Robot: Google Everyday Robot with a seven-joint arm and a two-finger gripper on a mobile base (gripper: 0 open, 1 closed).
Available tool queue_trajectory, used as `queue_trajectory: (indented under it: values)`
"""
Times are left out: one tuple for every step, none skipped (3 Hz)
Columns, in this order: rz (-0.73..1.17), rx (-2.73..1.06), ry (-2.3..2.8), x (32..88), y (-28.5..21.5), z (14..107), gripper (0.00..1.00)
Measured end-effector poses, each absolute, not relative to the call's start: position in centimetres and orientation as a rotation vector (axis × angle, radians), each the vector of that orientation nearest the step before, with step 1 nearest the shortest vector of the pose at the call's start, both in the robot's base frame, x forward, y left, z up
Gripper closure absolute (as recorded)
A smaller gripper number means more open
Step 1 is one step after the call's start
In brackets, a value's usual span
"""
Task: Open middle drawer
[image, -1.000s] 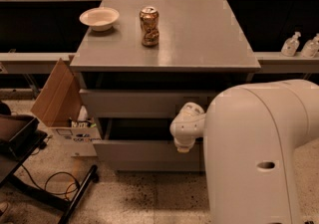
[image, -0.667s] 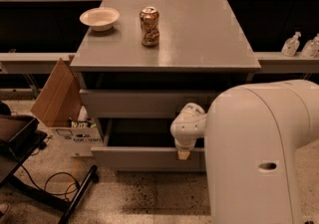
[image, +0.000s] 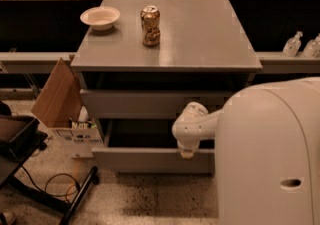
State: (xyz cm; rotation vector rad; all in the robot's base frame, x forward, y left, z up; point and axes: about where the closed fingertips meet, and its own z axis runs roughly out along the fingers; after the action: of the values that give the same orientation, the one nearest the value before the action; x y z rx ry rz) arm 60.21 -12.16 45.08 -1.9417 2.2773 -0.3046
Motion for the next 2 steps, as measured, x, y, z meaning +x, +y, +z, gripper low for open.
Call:
queue_trajectory:
  values:
    - [-0.305,-1.942,2.277,60.2,-12.2,44.9,1.0]
    - [-0.304,-1.933,2.323,58.2,-12.8,45.9,1.0]
